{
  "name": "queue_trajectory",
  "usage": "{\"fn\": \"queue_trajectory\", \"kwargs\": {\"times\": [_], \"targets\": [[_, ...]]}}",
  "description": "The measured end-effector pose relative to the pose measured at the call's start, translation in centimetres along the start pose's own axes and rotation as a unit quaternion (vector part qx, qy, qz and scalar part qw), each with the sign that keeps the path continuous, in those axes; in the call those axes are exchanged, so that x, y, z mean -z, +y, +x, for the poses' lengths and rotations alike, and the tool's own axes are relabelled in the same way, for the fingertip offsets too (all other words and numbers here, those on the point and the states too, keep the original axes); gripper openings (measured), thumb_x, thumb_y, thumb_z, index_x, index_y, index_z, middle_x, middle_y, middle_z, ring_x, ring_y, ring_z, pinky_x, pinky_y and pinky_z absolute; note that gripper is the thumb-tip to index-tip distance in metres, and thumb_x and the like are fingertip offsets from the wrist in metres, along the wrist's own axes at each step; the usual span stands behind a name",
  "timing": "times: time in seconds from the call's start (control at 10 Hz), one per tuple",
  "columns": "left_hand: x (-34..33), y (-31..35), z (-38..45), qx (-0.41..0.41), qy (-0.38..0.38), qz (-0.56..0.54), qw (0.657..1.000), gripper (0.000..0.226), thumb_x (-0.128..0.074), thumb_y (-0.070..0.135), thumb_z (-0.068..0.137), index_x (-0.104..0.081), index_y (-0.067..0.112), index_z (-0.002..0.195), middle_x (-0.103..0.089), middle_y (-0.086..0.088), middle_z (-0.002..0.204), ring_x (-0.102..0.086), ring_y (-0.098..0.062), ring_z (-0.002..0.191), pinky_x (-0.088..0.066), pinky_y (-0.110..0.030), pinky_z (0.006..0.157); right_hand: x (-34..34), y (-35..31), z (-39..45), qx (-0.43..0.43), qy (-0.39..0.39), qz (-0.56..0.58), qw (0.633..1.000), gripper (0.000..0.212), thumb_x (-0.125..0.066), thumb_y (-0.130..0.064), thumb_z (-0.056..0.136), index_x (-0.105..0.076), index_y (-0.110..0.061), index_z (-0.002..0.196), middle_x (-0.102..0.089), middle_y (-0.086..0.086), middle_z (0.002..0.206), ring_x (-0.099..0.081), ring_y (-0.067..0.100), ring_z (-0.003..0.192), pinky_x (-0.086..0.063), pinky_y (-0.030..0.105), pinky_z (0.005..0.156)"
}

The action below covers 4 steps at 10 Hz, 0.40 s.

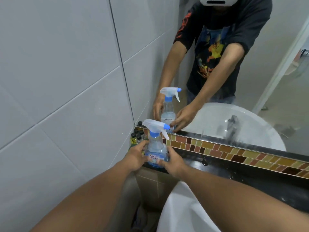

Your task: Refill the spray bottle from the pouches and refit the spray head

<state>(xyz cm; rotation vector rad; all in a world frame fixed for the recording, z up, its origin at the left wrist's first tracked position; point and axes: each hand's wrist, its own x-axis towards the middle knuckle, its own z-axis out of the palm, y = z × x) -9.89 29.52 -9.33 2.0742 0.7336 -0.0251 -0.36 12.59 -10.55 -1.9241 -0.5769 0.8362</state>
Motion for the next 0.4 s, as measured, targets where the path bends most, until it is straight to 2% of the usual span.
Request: {"fn": "queue_trajectory", "kwargs": {"times": [0.1, 0.2, 0.3, 0.4], "targets": [[0.2, -0.8, 0.3, -0.003, 0.015, -0.011, 1.0, 0.064, -0.08, 0.006, 0.093, -0.053, 0.033, 0.144, -0.063, 0.011, 0.119, -0.067, -0.019, 0.115, -0.063, -0.043, 0.101, -0.3, 0.0, 0.7, -0.004, 0.0, 0.005, 1.0, 0.059, -0.078, -0.02, 0.091, -0.047, -0.032, 0.141, -0.064, -0.006, 0.135, -0.061, 0.012, 0.119, -0.055, 0.036, 0.098], [0.2, -1.0, -0.1, -0.006, 0.04, -0.013, 0.999, 0.052, -0.082, 0.009, 0.092, -0.054, 0.039, 0.125, -0.064, 0.018, 0.107, -0.068, -0.017, 0.109, -0.064, -0.04, 0.096, -0.3, -0.4, 1.0, -0.008, 0.0, -0.01, 1.0, 0.06, -0.079, -0.02, 0.091, -0.048, -0.03, 0.141, -0.064, -0.004, 0.136, -0.062, 0.013, 0.118, -0.054, 0.037, 0.1], [-0.1, -0.9, -0.6, 0.009, 0.061, -0.018, 0.998, 0.044, -0.08, 0.013, 0.094, -0.055, 0.033, 0.125, -0.068, 0.006, 0.11, -0.07, -0.018, 0.107, -0.065, -0.038, 0.092, -0.1, -0.9, 1.1, -0.018, 0.002, -0.04, 0.999, 0.06, -0.079, -0.021, 0.09, -0.047, -0.029, 0.14, -0.064, -0.002, 0.136, -0.062, 0.016, 0.119, -0.055, 0.043, 0.102], [-0.3, -0.5, -1.6, 0.021, 0.081, -0.022, 0.996, 0.048, -0.078, 0.017, 0.097, -0.055, 0.021, 0.139, -0.07, -0.006, 0.123, -0.071, -0.023, 0.11, -0.061, -0.034, 0.087, -0.1, -1.3, 0.8, -0.038, 0.036, -0.096, 0.994, 0.068, -0.081, -0.026, 0.089, -0.04, -0.022, 0.143, -0.062, 0.005, 0.139, -0.063, 0.024, 0.121, -0.055, 0.046, 0.101]]}}
